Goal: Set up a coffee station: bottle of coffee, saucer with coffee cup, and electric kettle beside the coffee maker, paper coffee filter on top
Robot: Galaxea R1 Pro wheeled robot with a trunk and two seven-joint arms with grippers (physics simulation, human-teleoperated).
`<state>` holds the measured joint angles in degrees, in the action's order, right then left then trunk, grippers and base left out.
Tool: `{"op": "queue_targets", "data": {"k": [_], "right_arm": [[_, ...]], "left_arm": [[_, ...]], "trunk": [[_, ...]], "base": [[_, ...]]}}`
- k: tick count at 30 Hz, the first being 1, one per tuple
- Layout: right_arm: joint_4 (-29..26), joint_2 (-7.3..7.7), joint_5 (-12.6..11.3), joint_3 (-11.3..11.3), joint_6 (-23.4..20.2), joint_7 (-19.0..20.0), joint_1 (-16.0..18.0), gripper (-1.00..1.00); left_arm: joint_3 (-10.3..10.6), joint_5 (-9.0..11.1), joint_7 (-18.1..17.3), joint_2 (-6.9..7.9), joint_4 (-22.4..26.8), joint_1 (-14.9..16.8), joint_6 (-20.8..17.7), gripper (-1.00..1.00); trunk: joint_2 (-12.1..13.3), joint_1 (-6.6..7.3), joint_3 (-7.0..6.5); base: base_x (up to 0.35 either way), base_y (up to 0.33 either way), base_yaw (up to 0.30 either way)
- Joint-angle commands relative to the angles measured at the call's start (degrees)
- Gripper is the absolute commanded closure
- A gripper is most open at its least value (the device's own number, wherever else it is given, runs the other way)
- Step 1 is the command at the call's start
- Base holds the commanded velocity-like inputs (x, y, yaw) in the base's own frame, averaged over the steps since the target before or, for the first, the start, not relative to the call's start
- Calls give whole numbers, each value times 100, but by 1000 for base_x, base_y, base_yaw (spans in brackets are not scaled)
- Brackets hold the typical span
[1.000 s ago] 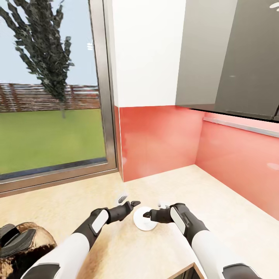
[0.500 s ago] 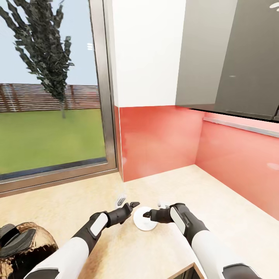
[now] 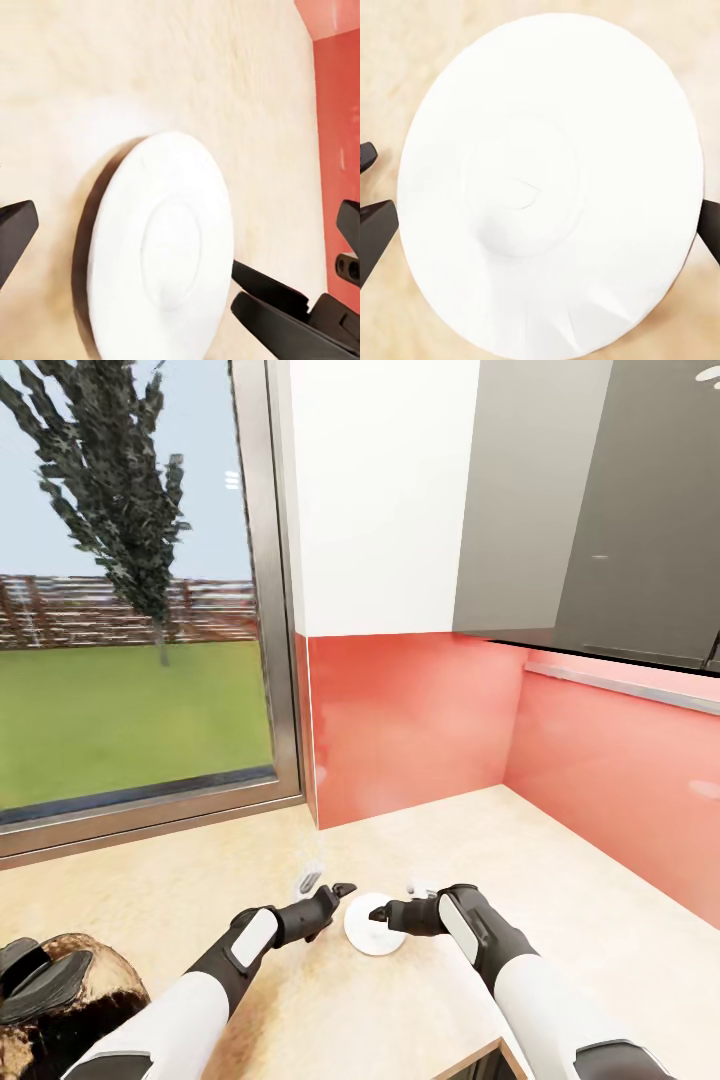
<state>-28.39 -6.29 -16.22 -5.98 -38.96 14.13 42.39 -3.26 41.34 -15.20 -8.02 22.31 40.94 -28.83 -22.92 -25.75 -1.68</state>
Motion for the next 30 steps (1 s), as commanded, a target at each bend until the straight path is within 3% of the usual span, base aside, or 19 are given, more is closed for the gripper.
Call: {"op": "queue_targets", "data": {"k": [1,13,16,30], "right_arm": [[182,2,-48,-18,-32,2,-3,-100],[190,-24,-57,-32,-32,8,-3,-100],[178,-122,-57,-31,-32,10,-3,-100],[168,-234,-57,-35,-32,28,-3,-100]], "left_arm": [[-34,11,3,-6,1,2,-40,-100],[-34,23,86,-7,1,2,-35,-100],[-34,31,87,-4,4,2,-35,-100],[-34,32,89,2,47,2,-43,-100]], "trunk": [[-1,-4,4],[-1,-4,4],[-1,-4,4],[-1,-4,4]], "base": [[0,0,0],[0,0,0],[0,0,0],[0,0,0]]}}
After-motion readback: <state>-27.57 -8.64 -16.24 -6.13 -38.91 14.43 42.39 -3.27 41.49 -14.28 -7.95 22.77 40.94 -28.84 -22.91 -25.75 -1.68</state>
